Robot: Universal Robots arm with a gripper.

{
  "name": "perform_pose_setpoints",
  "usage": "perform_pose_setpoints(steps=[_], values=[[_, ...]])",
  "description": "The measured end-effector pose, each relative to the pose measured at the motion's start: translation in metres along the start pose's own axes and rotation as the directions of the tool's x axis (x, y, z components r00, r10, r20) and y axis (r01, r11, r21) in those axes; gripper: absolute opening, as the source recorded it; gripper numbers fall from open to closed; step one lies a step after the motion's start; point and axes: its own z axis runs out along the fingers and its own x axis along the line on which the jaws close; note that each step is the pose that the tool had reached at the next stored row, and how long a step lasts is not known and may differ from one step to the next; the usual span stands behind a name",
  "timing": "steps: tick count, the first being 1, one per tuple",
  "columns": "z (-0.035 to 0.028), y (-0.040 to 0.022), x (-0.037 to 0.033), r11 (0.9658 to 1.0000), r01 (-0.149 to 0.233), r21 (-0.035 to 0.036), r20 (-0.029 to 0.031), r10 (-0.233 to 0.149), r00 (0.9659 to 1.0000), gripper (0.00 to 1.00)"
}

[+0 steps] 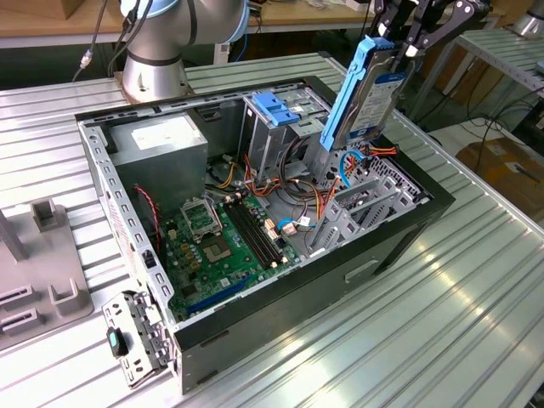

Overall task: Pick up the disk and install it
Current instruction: 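Pick up the disk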

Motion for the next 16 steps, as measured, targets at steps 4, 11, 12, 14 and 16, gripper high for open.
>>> perform_pose_setpoints(steps=[4, 11, 12, 14, 16], values=[[-0.0001, 0.0, 0.0016, 1.0, 0.0, 0.0, -0.0001, 0.0, 1.0, 0.35], [-0.0004, -0.0003, 0.0171, 1.0, 0.0, 0.0, -0.0001, 0.0, 1.0, 0.35], [-0.0005, -0.0003, 0.0203, 1.0, 0.0, 0.0, -0.0001, 0.0, 1.0, 0.35], [-0.0007, -0.0004, 0.0274, 1.0, 0.0, 0.0, -0.0002, 0.0, 1.0, 0.35], [-0.0008, -0.0006, 0.0339, 1.0, 0.0, 0.0, -0.0001, 0.0, 1.0, 0.35]])
